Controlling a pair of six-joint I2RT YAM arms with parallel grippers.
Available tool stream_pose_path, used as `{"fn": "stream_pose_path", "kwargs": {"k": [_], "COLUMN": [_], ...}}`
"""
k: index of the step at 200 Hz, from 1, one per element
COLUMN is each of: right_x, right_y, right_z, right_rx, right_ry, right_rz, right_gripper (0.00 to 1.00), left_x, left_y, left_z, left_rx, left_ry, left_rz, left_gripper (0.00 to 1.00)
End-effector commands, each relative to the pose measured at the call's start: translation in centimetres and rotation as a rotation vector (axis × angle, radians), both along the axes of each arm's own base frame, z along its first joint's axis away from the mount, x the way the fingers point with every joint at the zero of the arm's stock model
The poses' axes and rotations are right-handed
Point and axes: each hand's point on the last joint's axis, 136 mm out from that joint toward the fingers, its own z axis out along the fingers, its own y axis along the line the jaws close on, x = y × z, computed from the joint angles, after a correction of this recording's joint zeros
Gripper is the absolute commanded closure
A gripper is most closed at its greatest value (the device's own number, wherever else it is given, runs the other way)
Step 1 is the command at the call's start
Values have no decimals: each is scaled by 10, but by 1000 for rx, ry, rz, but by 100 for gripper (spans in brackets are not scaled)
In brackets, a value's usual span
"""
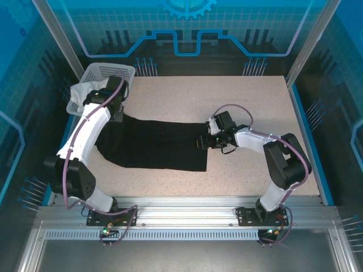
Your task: Fold the inside-out t-shirt
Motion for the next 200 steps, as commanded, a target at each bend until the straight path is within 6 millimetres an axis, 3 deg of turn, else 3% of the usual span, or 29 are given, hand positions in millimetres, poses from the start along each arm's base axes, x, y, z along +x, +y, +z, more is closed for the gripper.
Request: {"fn": "stream_pose_path", "kwargs": {"k": [1,22,61,82,88,99,107,127,139,156,178,200], "right_x": [6,7,7,8,1,-3,-5,-10,-11,-10,-3,5], "right_y": [-7,-24,-56,-70,-77,-86,-92,-98,-98,-92,-56,-12], "right_z": [20,26,36,40,32,29,28,31,34,38,55,62], "right_rx": [22,-4,-24,-45,-59,-67,-68,-64,-57,-24,66,70], "right_ry": [-38,-54,-76,-93,-76,-66,-62,-66,-76,-99,-155,-179], "right_rz": [-21,-50,-124,-161,-173,-198,-216,-237,-245,-235,-131,-23], "right_gripper": [36,35,33,31,30,29,29,28,27,26,25,24], "left_x": [-7,-10,-7,4,8,16,20,29,30,20,-7,-41], "left_y": [-40,-92,-226,-308,-334,-373,-390,-394,-381,-355,-310,-287], "left_z": [-4,-21,-59,-70,-69,-68,-69,-61,-52,-41,-54,-73], "left_rx": [-111,-250,-563,-787,-874,-1009,-1063,-1065,-1035,-1029,-1014,-979], "left_ry": [13,25,106,136,141,161,182,156,119,75,58,53], "left_rz": [-22,-52,-163,-226,-250,-276,-287,-305,-315,-321,-268,-263], "left_gripper": [100,100,100,85,82,64,48,32,23,21,21,21]}}
